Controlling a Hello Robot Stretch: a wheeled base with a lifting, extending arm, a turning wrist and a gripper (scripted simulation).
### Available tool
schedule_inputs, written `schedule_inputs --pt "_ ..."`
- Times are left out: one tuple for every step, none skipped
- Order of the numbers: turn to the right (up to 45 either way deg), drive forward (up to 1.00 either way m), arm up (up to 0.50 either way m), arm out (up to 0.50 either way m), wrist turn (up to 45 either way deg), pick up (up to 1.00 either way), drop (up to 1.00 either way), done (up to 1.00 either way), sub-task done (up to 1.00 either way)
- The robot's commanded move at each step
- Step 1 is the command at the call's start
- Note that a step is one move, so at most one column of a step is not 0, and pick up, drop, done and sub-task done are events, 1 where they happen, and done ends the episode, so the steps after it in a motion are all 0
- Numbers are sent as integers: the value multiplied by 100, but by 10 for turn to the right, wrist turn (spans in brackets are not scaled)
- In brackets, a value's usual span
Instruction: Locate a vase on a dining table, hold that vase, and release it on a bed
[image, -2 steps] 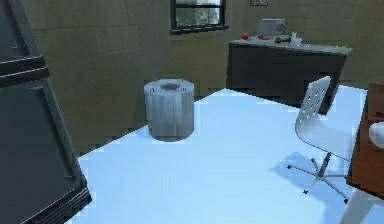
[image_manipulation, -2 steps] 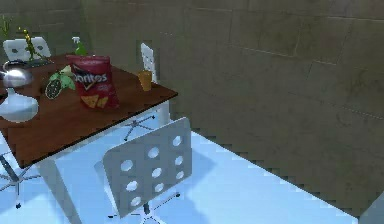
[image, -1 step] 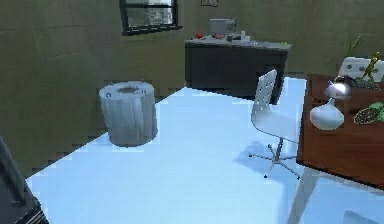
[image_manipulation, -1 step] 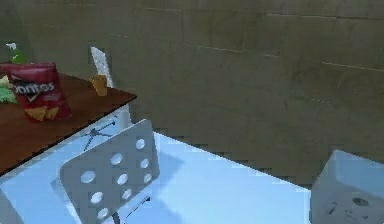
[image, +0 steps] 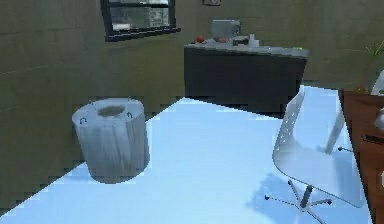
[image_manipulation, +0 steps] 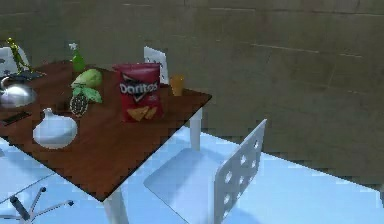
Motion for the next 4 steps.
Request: schedule_inputs --pt "-300 0 0 0 0 0 0 0 0" --pt "450 0 0 0 0 0 0 0 0" --pt "420 0 0 0 0 0 0 0 0" --pt "0 30 0 0 0 0 0 0 0"
